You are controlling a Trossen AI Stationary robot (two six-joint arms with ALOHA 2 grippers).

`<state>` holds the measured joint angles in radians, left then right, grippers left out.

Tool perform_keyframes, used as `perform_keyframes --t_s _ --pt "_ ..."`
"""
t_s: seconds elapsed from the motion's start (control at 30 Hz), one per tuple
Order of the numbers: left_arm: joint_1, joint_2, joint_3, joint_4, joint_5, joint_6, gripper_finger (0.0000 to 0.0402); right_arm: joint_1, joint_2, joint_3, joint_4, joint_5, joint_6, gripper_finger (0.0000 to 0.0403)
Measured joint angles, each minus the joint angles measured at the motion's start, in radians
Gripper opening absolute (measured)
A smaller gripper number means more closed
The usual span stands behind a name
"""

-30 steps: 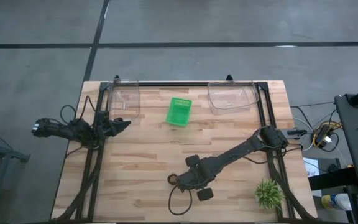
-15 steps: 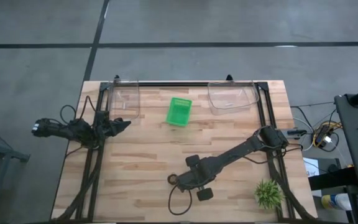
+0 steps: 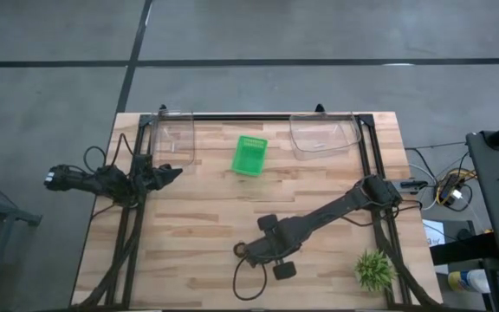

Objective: Sort spring keychains
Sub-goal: Put the purple spring keychain into the right transparent bin

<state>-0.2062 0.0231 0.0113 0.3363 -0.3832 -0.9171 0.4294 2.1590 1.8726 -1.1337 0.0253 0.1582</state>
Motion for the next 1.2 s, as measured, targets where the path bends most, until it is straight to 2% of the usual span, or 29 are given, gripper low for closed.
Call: perform_keyframes --t_s 0.53,0.93,1.2 --pt "0.0 0.0 0.0 0.0 0.0 0.002 0.0 -0.005 -0.006 0.119 -0.12 0.06 0.03 0.0011" --pt "0.0 0.0 0.0 0.0 0.0 0.003 0.0 -0.039 -0.047 0.127 -0.225 0.174 0.111 0.0011" --pt "0.0 0.0 0.0 -0.001 0.0 0.005 0.0 -0.114 -0.113 0.114 -0.297 0.271 0.201 0.0011"
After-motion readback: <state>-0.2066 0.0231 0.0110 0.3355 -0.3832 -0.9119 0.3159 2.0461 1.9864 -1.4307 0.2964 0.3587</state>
